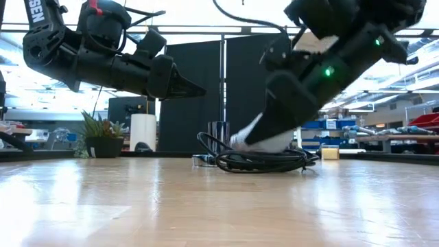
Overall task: Screw lightbulb
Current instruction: Insert the lightbulb into the lamp
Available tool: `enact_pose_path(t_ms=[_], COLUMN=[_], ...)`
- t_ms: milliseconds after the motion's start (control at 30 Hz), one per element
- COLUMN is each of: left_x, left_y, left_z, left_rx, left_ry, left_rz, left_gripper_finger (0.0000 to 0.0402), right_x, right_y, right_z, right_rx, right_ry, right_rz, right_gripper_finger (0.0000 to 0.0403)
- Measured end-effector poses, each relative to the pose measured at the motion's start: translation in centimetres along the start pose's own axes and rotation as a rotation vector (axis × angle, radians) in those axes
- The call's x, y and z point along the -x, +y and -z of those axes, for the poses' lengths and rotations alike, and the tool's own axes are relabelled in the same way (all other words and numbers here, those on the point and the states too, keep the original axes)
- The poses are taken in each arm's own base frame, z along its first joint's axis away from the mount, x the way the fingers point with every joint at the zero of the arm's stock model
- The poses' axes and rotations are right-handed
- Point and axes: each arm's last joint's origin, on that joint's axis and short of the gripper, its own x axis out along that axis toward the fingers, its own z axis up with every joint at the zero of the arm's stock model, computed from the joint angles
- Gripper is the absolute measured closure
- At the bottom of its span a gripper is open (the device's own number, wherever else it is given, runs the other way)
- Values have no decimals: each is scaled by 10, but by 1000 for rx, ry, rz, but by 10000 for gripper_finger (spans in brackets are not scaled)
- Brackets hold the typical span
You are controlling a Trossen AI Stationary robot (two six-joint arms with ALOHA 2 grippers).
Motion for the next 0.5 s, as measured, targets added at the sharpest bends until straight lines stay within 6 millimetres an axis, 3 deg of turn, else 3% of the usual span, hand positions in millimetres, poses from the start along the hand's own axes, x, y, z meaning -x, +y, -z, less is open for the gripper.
enact_pose_path(t_ms=[267, 500], left_x=[0, -10], left_y=[-4, -23], left_z=[7, -13], left_rx=[-89, -199], left_ry=[52, 24], left_rz=[129, 194], left_gripper_finger=[81, 81], right_x=[32, 31], right_y=[-29, -46], right_z=[-41, -81], right_rx=[-10, -75], right_ry=[-3, 111], right_rz=[-74, -150], right_gripper_finger=[132, 122])
